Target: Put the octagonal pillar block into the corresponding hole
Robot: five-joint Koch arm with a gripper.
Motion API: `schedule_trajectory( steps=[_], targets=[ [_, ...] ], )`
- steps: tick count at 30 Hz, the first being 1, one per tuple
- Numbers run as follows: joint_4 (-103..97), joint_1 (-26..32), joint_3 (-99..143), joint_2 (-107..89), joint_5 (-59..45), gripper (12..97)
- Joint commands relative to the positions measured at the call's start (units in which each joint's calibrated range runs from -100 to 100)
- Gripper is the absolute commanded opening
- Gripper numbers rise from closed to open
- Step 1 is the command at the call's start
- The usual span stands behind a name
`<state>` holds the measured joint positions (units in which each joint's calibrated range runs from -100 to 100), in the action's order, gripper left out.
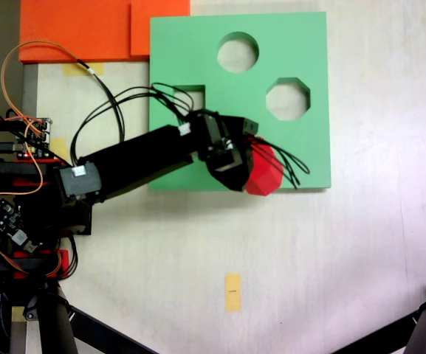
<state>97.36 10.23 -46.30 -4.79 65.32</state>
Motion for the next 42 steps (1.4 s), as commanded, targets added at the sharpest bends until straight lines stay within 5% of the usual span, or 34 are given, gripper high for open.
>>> schedule_trajectory(
  steps=[1, 12, 42],
  targets=[
    [0.33, 1.42, -8.04, 4.79, 1.86, 41.5],
    [-6.89, 5.27, -21.0, 23.5, 6.54, 41.6],
    [-27.5, 6.59, -23.49, 32.44, 3.86, 42.3]
  ],
)
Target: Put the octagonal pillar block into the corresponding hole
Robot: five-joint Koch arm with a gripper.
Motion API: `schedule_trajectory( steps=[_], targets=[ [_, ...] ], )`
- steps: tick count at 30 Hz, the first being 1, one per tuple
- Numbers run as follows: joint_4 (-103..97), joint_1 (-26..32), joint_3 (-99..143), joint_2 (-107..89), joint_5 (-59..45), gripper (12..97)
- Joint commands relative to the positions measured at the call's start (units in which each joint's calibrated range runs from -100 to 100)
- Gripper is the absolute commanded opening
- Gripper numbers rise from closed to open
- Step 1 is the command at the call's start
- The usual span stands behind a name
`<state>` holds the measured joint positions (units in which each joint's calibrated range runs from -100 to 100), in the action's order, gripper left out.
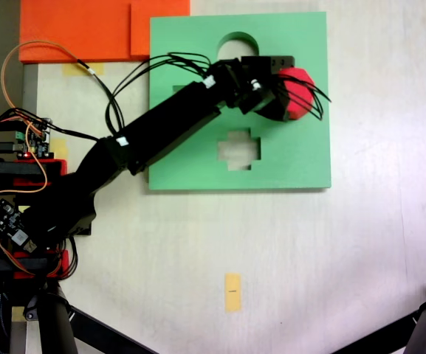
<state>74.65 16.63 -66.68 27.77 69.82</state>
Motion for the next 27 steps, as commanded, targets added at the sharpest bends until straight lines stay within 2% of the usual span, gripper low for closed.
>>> schedule_trajectory(
  steps=[1, 27],
  targets=[
    [-4.88, 0.24, -3.31, 0.3, -0.88, 42.3],
    [8.79, 1.17, -3.51, -9.06, -3.17, 42.1]
  ],
)
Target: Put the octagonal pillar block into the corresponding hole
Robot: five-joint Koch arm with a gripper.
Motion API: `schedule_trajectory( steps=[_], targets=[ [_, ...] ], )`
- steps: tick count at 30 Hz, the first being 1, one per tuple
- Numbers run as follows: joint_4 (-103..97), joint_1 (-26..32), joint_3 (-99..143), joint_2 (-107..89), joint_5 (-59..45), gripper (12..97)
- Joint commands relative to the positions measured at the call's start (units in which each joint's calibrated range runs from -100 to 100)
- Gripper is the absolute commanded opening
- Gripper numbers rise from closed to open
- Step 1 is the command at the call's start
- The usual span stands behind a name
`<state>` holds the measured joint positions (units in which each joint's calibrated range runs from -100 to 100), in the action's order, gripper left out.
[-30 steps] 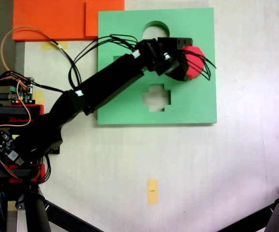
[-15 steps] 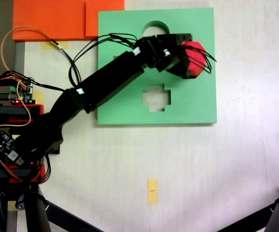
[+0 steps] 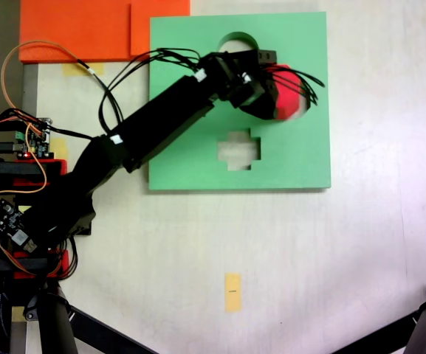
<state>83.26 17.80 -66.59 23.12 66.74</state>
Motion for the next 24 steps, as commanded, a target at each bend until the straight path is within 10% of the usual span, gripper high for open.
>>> schedule_trajectory(
  steps=[1, 24],
  targets=[
    [0.27, 0.0, -3.6, -3.85, -0.15, 42.3],
    [-11.57, -1.03, -6.79, 1.04, -6.01, 42.3]
  ],
)
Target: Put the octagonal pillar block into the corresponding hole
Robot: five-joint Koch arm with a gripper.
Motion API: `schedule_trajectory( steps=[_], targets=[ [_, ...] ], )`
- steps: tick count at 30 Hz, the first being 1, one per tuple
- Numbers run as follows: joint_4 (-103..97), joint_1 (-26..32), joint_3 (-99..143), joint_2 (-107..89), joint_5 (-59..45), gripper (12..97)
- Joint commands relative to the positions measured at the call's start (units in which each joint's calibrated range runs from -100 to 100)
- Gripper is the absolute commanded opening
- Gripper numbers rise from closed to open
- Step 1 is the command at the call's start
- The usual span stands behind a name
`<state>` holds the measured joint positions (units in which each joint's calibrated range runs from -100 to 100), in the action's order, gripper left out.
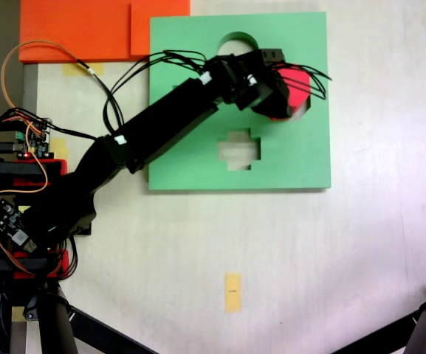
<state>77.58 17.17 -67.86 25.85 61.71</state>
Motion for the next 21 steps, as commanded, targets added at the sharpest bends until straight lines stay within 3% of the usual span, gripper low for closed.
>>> schedule_trajectory(
  steps=[1, 18, 21],
  targets=[
    [-6.28, -0.34, -5.52, -1.41, -1.12, 42.3],
    [-9.36, 0.0, -5.82, 4.17, -2.59, 42.5],
    [-8.59, 0.05, -5.72, 5.99, -2.54, 46.0]
  ],
)
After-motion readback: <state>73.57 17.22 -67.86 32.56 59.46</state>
